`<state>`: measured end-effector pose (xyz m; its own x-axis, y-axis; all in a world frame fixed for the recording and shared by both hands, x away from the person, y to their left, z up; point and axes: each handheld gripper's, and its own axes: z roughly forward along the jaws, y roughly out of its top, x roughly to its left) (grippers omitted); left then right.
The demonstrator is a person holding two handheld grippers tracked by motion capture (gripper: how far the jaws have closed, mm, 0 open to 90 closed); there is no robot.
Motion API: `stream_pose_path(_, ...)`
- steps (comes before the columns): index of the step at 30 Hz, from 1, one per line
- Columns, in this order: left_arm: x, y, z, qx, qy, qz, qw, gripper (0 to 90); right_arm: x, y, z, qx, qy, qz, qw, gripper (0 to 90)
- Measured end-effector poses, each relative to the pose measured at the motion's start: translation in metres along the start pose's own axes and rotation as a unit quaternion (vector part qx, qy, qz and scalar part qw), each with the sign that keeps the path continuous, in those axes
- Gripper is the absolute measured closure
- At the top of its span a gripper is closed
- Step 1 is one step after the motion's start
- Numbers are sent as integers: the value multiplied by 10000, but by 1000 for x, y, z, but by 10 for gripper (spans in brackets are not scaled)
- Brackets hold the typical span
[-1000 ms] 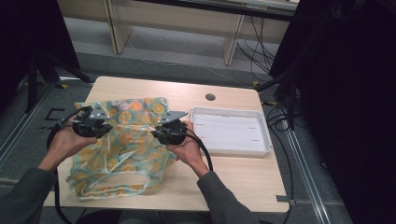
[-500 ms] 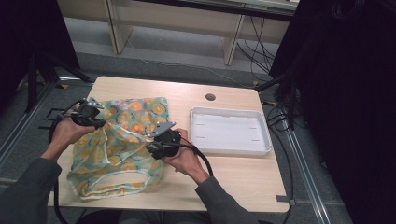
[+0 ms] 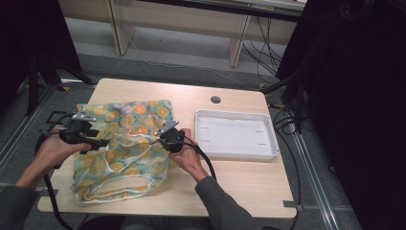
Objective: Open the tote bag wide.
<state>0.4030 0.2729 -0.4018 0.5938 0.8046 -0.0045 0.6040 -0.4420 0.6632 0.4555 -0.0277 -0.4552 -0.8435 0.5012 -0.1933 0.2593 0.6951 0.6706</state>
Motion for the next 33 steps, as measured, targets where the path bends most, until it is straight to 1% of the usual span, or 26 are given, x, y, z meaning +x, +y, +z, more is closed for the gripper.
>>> stream_pose_path(3,-22,-16,-23,-67,-12,305,9995,380,1,-1,2,27,27,74,10000,900)
stream_pose_path(4,-30,-24,-25,21,42,339,9994,365,1,-1,3,-22,10,52,10000,900)
stream_pose_path(5,-38,-32,-24,116,124,373,9992,342,0,0,1,140,117,40,9998,900)
stream_pose_path(7,-50,-50,-17,345,236,529,9977,305,1,0,1,118,121,64,9998,900)
stream_pose_path(8,-50,-50,-17,345,236,529,9977,298,1,0,1,63,85,72,9999,900)
stream_pose_path(9,-55,-60,-9,517,229,508,9971,298,1,0,1,63,85,72,9999,900)
stream_pose_path(11,-60,-75,15,909,332,533,9939,309,0,-1,0,33,109,87,9999,900)
stream_pose_path(12,-60,-75,15,909,332,533,9939,343,0,-1,0,33,109,87,9999,900)
stream_pose_path(13,-60,-78,23,1074,325,722,9911,343,-1,-1,0,61,128,74,9999,900)
stream_pose_path(14,-60,-79,28,1149,318,957,9883,495,-1,-1,0,42,121,111,9999,900)
stream_pose_path(15,-58,-78,32,1300,433,1246,9827,813,-1,-2,-2,52,151,178,9997,900)
stream_pose_path(16,-54,-75,33,1312,399,1550,9783,875,-2,-2,-3,79,173,127,9997,900)
stream_pose_path(17,-53,-74,31,1412,392,1604,9761,894,-2,-3,-4,55,179,174,9997,900)
stream_pose_path(18,-53,-74,29,1390,344,1616,9764,896,-3,-4,-6,39,169,155,9997,900)
stream_pose_path(20,-56,-74,24,1248,211,1574,9794,897,-5,-6,-11,-18,214,192,9996,900)
stream_pose_path(21,-59,-75,21,1113,162,1430,9833,897,-6,-7,-14,-41,252,227,9994,900)
stream_pose_path(22,-63,-74,14,921,80,1411,9857,897,-6,-9,-16,-55,240,211,9995,900)
stream_pose_path(25,-71,-69,-7,616,-191,1372,9884,898,-6,-15,-30,-102,382,320,9987,900)
stream_pose_path(26,-73,-68,-13,534,-313,1383,9885,898,-6,-17,-34,-93,448,368,9983,900)
stream_pose_path(27,-75,-67,-20,486,-424,1347,9888,898,-6,-19,-37,-114,463,294,9984,900)
stream_pose_path(28,-75,-66,-26,409,-512,1444,9873,898,-5,-21,-40,-111,514,341,9980,900)
stream_pose_path(29,-76,-67,-31,377,-611,1338,9884,898,-4,-23,-44,-88,613,355,9974,900)
stream_pose_path(30,-78,-68,-36,211,-645,1211,9903,898,-3,-25,-48,-120,650,363,9971,900)
stream_pose_path(31,-78,-68,-41,147,-642,1241,9901,898,0,-26,-54,-76,743,502,9959,900)
stream_pose_path(32,-78,-67,-47,116,-699,1344,9884,898,1,-27,-59,-118,843,395,9956,900)
stream_pose_path(33,-78,-67,-53,64,-736,1241,9895,898,2,-27,-64,-156,878,302,9956,900)
